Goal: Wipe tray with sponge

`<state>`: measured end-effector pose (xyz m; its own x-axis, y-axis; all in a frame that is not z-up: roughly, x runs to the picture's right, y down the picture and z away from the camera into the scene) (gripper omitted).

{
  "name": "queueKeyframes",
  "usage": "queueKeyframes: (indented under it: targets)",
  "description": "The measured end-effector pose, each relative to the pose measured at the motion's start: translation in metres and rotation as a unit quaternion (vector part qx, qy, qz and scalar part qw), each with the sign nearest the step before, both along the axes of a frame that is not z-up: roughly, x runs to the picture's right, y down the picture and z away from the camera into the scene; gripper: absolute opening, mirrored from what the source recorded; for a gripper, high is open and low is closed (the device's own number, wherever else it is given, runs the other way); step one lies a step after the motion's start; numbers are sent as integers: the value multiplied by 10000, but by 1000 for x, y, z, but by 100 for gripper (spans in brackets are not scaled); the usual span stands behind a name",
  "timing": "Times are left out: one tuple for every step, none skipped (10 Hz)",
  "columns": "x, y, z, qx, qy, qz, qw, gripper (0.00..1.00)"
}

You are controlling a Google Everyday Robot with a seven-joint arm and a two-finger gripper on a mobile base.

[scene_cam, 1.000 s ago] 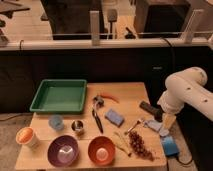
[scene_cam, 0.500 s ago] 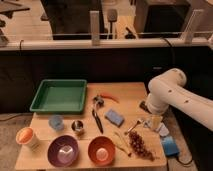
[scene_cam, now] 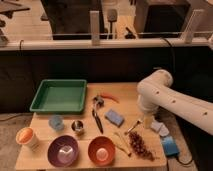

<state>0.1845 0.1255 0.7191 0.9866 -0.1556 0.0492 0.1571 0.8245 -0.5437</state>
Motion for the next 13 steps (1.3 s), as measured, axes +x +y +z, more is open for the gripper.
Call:
queueKeyframes:
  targets:
    - [-4,1,3,-2,-28,-87,10000,80]
    - [-6,2,5,-5,-74,-151,9999,80]
    - [-9,2,7,-10,-111,-200,9997,80]
    - [-19,1,10,-9,-185,-286,9994,80]
    - [-33,0,14,-5,-254,-383,9989,80]
    - [-37,-1,16,-4,-279,-420,9987,80]
    - [-39,0,18,-15,-312,-467,9984,80]
    - [-39,0,21,-21,-363,-509,9980,80]
    - [-41,0,25,-17,-416,-565,9975,80]
    - [-48,-2,28,-13,-491,-629,9968,80]
    - [-53,-2,31,-17,-546,-680,9962,80]
    - [-55,-2,34,-18,-596,-730,9955,80]
    - [-57,-3,36,-18,-642,-789,9948,80]
